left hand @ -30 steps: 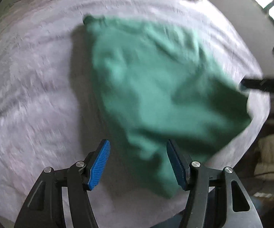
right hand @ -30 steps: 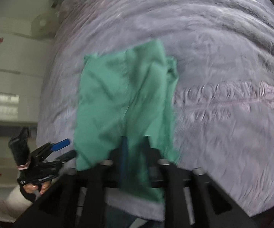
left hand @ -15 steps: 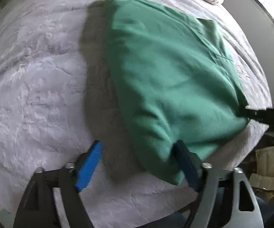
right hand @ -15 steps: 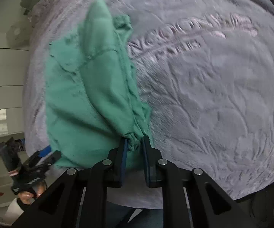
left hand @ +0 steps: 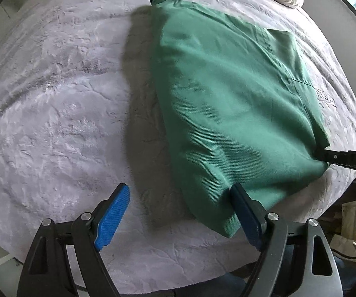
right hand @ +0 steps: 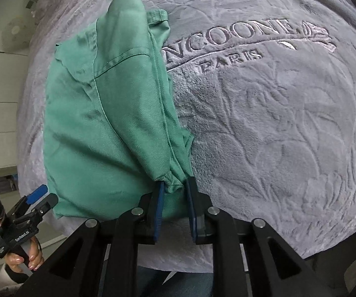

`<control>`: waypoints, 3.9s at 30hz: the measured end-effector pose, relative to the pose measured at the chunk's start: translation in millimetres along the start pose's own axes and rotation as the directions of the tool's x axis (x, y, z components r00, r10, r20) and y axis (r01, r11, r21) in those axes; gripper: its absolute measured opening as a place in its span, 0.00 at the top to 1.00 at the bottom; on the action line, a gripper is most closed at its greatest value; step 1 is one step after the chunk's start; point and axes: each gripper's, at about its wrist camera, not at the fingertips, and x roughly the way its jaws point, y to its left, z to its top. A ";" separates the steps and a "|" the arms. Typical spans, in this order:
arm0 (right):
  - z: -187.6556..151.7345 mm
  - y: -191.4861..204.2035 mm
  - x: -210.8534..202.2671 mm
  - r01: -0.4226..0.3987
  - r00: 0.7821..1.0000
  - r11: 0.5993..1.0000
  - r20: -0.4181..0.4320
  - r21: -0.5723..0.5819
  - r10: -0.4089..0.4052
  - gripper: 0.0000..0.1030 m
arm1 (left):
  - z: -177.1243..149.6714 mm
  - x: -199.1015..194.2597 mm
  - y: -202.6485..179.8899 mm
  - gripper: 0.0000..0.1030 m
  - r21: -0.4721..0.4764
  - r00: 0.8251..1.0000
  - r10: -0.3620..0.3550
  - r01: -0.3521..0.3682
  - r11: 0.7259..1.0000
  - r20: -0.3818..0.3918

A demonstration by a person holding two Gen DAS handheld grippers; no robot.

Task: Fold large clothes

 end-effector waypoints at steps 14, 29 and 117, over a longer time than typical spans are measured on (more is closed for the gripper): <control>13.1 5.7 6.0 0.058 0.998 0.998 -0.030 -0.003 -0.058 0.51 | 8.8 4.2 -1.9 0.16 -0.020 1.000 0.021 -0.021 1.000 -0.014; 28.4 32.1 -41.4 -0.043 0.988 0.998 0.149 -0.046 0.050 0.64 | 22.9 0.9 1.7 0.00 -0.039 0.997 0.072 -0.072 0.997 -0.001; 50.1 120.4 -100.0 0.327 0.925 0.933 0.255 -0.150 -0.283 0.00 | 74.2 -90.5 -38.7 0.00 -0.075 0.971 0.191 -0.181 0.981 0.146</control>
